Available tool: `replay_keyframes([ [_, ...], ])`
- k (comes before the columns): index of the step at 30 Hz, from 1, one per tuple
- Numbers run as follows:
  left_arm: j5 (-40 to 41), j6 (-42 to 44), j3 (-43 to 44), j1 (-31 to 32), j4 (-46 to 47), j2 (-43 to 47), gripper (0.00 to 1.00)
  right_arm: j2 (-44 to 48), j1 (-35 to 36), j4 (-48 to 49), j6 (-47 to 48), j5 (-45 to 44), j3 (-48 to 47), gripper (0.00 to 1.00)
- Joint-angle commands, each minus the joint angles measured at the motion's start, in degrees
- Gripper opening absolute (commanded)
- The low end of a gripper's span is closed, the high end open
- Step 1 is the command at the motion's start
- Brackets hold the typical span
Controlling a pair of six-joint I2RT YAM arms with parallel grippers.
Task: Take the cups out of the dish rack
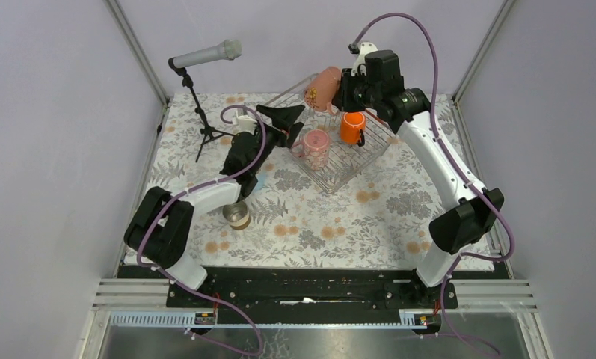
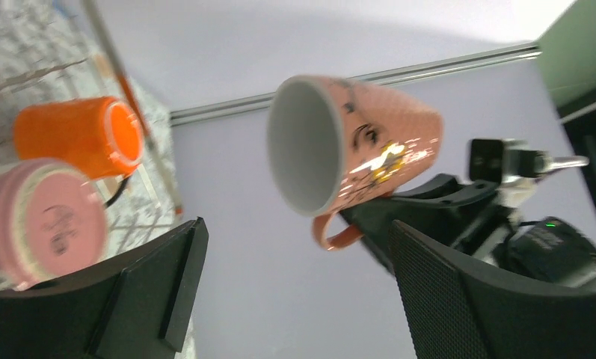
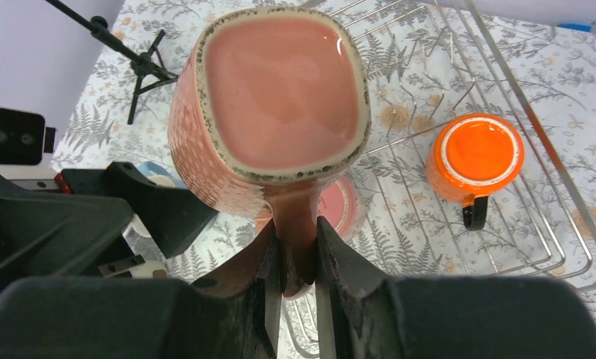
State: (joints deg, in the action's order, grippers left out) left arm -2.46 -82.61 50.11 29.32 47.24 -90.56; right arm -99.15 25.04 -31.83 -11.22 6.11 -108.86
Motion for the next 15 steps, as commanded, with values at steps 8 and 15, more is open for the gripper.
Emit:
replay_keyframes([
  [8, -0.5, -6.5, 4.1, -1.5, 23.0, -4.2, 0.91, 4.8, 0.5, 3.5, -5.0, 7.7, -2.2, 0.0],
  [15, -2.4, -9.3, 5.1, -1.5, 29.6, -6.7, 0.81, 5.5, 0.5, 3.8, -5.9, 11.2, -1.5, 0.0],
])
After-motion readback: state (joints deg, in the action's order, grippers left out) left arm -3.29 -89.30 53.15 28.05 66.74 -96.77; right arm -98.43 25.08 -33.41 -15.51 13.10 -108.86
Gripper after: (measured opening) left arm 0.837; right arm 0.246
